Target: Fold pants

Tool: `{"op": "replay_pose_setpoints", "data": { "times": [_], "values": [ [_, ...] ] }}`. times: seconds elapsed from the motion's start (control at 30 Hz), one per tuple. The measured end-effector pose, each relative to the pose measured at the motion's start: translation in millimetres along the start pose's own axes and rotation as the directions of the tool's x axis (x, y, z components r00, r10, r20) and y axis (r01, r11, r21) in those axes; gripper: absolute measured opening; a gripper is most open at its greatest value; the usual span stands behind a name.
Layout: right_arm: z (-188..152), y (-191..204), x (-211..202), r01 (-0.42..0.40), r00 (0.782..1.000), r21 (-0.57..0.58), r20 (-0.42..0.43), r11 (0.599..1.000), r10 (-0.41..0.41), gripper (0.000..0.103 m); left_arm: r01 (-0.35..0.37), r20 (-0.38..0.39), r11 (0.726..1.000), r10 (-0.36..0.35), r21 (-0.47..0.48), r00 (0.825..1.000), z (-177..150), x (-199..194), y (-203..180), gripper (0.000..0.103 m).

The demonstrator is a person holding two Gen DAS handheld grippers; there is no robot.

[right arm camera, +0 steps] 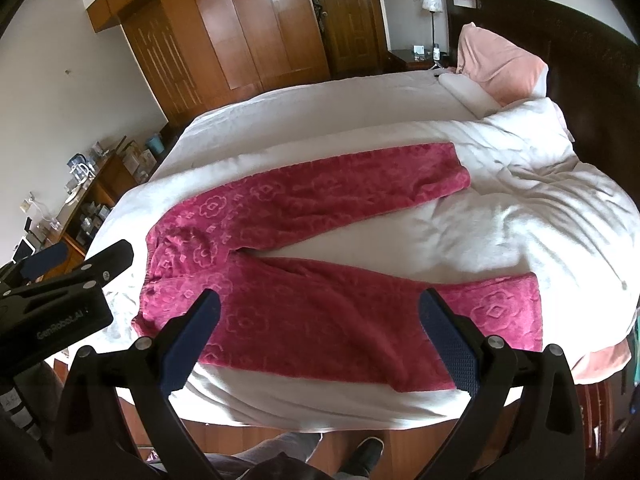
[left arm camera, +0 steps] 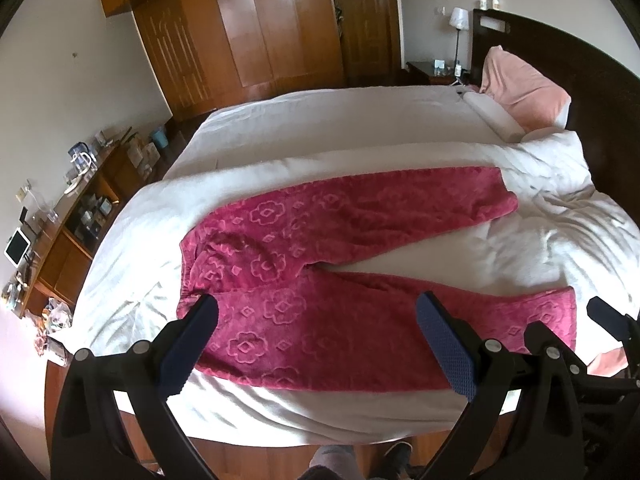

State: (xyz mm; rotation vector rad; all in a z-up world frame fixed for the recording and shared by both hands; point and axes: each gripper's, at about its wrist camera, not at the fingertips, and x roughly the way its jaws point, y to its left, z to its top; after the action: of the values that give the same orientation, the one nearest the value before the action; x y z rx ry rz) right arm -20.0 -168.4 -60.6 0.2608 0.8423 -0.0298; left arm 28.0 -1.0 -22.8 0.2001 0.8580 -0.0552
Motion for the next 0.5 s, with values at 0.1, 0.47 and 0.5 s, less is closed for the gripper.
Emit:
{"op": "replay_pose_setpoints", "data": {
  "times": [0.1,0.47,0.5],
  "values": [
    [2,1,5,0.003,1.000,0.001,-0.006,1.000,-0.003,0.100,0.001,-0.007,1.000,-0.001,0.000,1.000,2,4,1,0.098],
    [12,1,27,0.023,0.999,0.020,-0.046,1.000,-0.022,0.100,0.017,-0.061,1.000,-0.017,-0.009,0.998,10,31,8,0.098],
    [13,2,29,0.024,0.999,0.021,-0.049,0.999,-0.023,0.100,0.020,-0.069,1.000,-0.020,-0.010,0.997,12,35,9,0.098]
  ]
}}
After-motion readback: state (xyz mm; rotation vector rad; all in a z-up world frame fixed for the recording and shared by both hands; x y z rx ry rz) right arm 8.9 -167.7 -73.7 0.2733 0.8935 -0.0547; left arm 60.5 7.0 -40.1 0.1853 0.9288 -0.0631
